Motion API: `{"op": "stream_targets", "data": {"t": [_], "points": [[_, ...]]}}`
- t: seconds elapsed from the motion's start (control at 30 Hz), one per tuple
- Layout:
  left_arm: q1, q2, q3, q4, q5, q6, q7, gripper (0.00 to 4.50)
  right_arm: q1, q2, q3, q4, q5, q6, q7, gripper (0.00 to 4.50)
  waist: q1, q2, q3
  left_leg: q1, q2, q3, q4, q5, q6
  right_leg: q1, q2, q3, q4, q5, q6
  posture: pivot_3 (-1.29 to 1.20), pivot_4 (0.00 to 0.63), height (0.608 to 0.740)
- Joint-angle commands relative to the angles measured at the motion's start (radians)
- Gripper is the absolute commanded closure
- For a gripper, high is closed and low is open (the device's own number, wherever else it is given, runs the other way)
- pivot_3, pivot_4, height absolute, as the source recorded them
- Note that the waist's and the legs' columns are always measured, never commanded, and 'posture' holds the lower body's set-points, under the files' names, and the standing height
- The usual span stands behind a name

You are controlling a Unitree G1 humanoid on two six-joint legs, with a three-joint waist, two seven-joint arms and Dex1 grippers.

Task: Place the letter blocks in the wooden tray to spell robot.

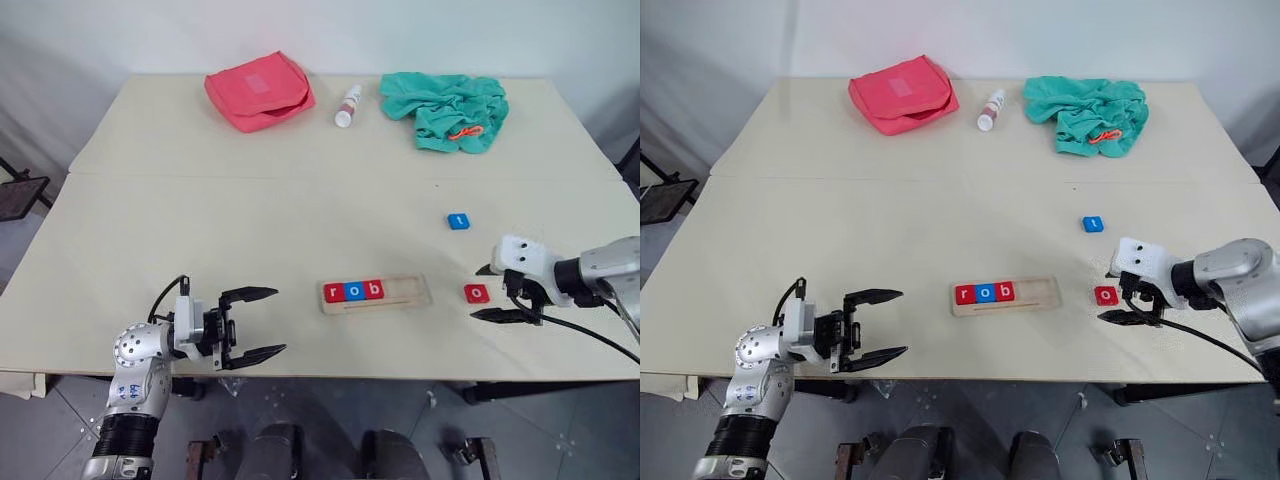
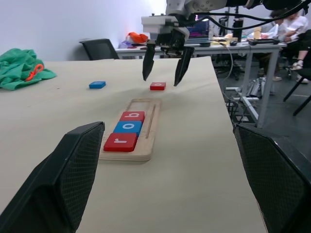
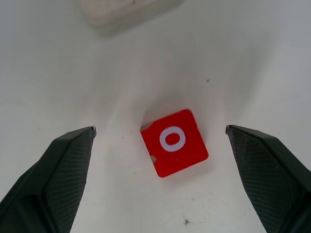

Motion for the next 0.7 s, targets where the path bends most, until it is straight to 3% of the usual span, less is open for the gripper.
{"op": "stream_targets", "data": {"t": [0.03,0.6,0.7], "points": [[0.030,0.006,0.010,-0.053,-0.014,-0.010,0.018,0.00,-0.045,0.015,0.022,0.073,-0.049,-0.070,0.047,0.02,0.000,0.000,0.000,0.000,0.000,0.000,0.000,0.000,0.000,0.000,0.000,0.000,0.000,0.000,0.000,0.00,0.150,0.740],[0.017,0.005,-0.002,-0.048,-0.010,-0.012,0.031,0.00,-0.072,0.071,0.011,0.097,-0.110,-0.054,0.054,0.02,0.002,0.000,0.000,0.000,0.000,-0.001,0.002,0.000,0.000,0.001,0.000,-0.001,0.000,0.000,0.000,0.00,0.150,0.740],[0.006,0.006,-0.002,-0.038,-0.011,-0.011,0.025,0.00,-0.069,0.076,0.004,0.083,-0.106,-0.031,0.049,0.96,0.002,0.000,0.000,0.000,0.000,0.000,0.002,0.000,0.000,0.001,0.000,-0.001,0.000,0.000,0.000,0.00,0.150,0.740]]}}
